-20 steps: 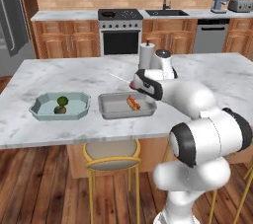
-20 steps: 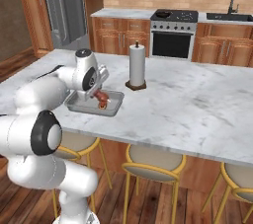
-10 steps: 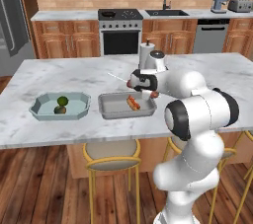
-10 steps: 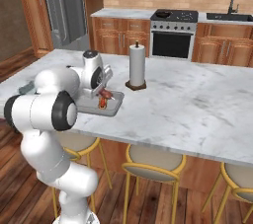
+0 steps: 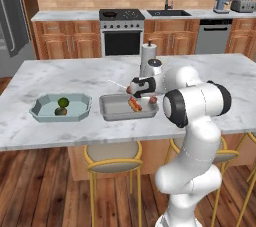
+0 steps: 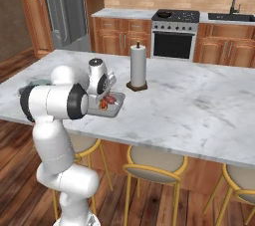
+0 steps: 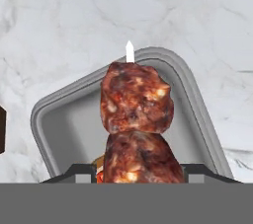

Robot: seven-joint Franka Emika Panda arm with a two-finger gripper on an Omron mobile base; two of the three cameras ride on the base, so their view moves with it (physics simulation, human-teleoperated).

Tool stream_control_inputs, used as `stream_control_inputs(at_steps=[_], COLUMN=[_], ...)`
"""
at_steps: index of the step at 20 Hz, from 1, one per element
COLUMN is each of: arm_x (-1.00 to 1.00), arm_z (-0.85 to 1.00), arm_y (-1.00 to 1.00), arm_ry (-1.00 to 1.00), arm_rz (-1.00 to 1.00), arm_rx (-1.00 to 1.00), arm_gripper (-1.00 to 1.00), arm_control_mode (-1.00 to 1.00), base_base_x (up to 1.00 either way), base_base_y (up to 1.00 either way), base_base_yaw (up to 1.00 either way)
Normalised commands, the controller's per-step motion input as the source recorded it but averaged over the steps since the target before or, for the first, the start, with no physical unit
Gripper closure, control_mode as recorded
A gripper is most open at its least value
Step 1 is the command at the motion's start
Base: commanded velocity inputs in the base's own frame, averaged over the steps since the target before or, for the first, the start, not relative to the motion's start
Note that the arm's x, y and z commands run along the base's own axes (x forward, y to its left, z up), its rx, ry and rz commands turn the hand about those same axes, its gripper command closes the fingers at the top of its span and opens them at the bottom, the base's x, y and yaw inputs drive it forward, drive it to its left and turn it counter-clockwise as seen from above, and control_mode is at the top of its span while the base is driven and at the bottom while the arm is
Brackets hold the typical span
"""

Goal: Place the cold items (lime and squash) from the fridge in one tupperware on the dining counter. Place the warm items (hot dog and kebab skewer) in the stove area in another tupperware.

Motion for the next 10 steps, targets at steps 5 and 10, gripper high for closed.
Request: stream_control_inputs(at_steps=[5,10], arm_x=[0.41,0.29], arm_z=[-0.32,-0.20], arm_y=[0.14,0.42], arm_ry=[0.00,0.00], arm_rz=[0.00,0.00], arm_rx=[0.00,0.00], arm_gripper=[1.00,1.00], arm_control_mode=[-1.00,-1.00], base_base_x=[0.00,0.00], base_base_y=[0.00,0.00], base_base_yaw=[0.00,0.00])
